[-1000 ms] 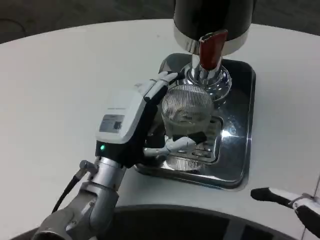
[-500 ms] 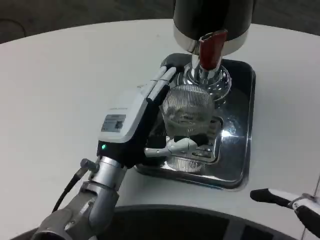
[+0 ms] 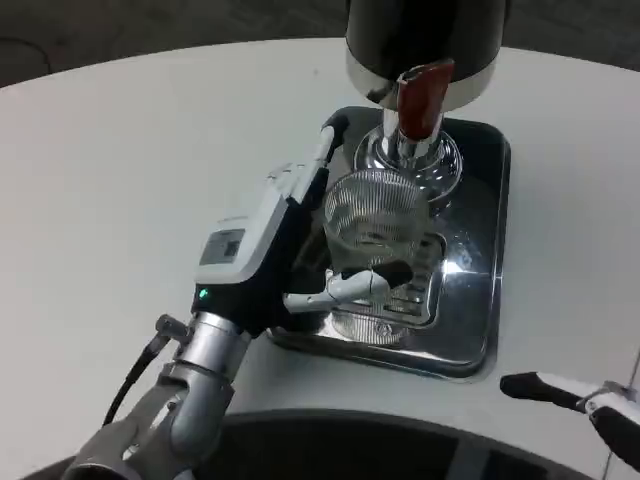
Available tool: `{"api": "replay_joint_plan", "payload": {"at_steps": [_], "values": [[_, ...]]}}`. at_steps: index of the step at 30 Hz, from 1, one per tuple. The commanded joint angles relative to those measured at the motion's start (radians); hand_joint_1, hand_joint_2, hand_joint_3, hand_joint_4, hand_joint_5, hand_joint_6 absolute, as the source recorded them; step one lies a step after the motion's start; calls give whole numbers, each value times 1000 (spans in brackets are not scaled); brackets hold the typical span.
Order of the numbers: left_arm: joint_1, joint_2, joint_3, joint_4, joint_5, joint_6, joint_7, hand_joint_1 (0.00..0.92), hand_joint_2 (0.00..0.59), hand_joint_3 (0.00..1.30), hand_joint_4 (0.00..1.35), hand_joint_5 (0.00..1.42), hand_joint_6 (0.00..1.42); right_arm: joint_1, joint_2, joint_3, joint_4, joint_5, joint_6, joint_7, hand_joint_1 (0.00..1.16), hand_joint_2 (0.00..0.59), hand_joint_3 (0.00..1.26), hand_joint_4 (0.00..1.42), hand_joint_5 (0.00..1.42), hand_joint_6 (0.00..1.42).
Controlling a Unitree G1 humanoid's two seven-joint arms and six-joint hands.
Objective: Grasp the cup under the faucet to collect the drink, then remove the cup.
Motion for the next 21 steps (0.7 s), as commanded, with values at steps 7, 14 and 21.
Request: {"api": "replay_joint_plan", "payload": {"at_steps": [7,14,21], "values": [[6,-8,17,5,-38,-26,-76,218,31,0,0,93,103,-5,1,12,0,-1,17,0,673,500,312,253,219,95],[14,-9,21,-12,-47,-25,-106,171,47,0,0,48,45,-8,0,18,-1,-2,23,1,673,500,312,253,233,95],[23,-5,34,-27,-53,-24,-126,123,41,0,0,18,17,-9,0,22,2,-3,24,-1,671,503,312,260,234,95]]}}
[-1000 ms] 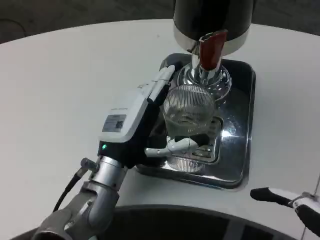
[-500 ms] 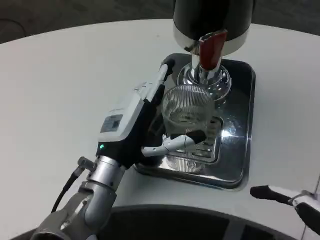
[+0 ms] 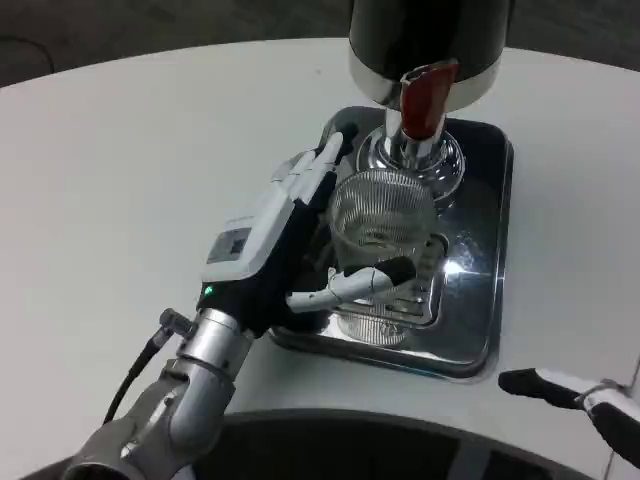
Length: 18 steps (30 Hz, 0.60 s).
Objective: Grasp the cup under the faucet to collect the drink, then remove the cup.
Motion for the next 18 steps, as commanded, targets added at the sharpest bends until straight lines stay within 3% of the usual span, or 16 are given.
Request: {"api": "replay_joint_plan", "payload": {"at_steps": [1,18], "values": [[24,1,12,-18,-12,-9,-21,122,41,0,0,17,16,4,-2,4,2,-3,3,-2,670,504,312,261,234,95],[120,25,99,-187,-78,-5,-89,50,6,0,0,0,0,21,0,6,7,1,-16,-8,660,516,312,266,245,95]]}}
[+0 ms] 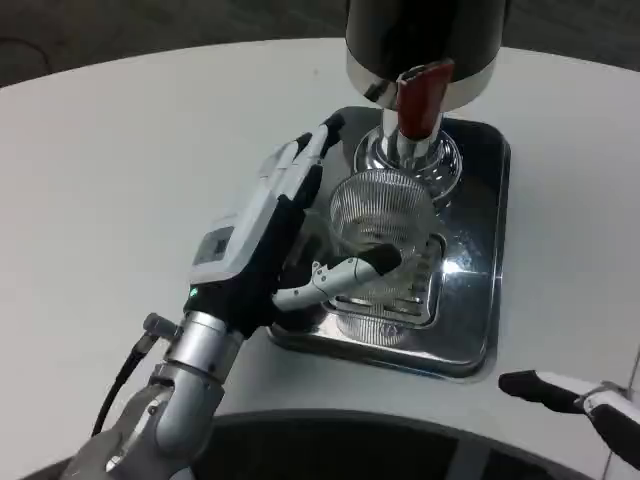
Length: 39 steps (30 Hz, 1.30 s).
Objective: Grasp the cup under the faucet to collect the drink, then remove the cup.
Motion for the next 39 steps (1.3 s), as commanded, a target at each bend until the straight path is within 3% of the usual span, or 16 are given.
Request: {"api": "replay_joint_plan", "payload": {"at_steps": [1,10,16,21,28,39], "values": [[53,16,38,-78,-40,-2,-34,48,5,0,0,0,0,17,-1,5,6,1,-17,-9,660,516,312,267,245,95],[144,21,121,-266,-138,27,-133,24,0,0,0,0,0,19,2,7,7,2,-22,-11,658,516,316,267,245,95],[176,-4,171,-380,-263,-17,-214,38,18,0,0,17,16,12,0,10,10,2,-20,-8,656,517,320,267,245,95],[188,-30,192,-482,-385,3,-324,53,32,0,0,92,110,9,0,12,11,-1,-17,-10,656,517,320,267,246,95],[188,-69,201,-632,-630,128,-548,59,53,33,0,134,148,0,2,20,11,-7,-8,-8,656,517,320,267,246,95],[180,-120,227,-718,-754,276,-707,60,56,56,0,142,153,-18,2,22,9,-9,9,-4,655,517,321,267,246,97]]}}
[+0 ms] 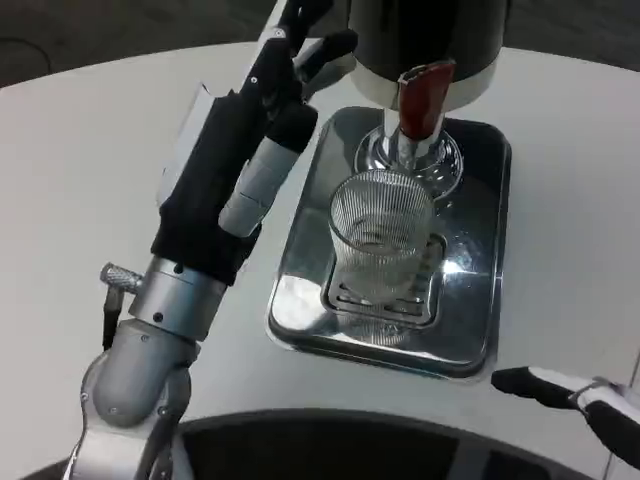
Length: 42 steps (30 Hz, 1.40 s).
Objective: Grasp the cup under the faucet to collect the drink, then remove the cup.
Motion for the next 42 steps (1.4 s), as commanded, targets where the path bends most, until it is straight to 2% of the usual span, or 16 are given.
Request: {"api": "replay_joint_plan", "payload": {"at_steps": [1,8,22,36,42], "values": [[0,-19,14,-26,-23,49,-47,60,56,58,0,142,154,-1,-2,1,3,-6,8,-4,655,517,321,267,246,97],[-26,-39,18,-33,-41,102,-105,61,57,75,0,144,157,-2,-2,0,4,-5,9,-5,655,517,321,267,246,97],[-77,-72,7,-34,-45,155,-191,49,71,90,28,159,164,-5,-2,-1,7,-1,12,-6,655,517,321,267,246,103],[-157,-81,2,21,-28,157,-236,42,73,96,31,168,168,-5,-1,-3,6,2,14,-7,654,517,321,267,246,112],[-174,-71,-8,37,-14,142,-265,26,72,96,31,170,161,-5,1,1,7,0,13,-8,654,517,321,267,246,112]]}}
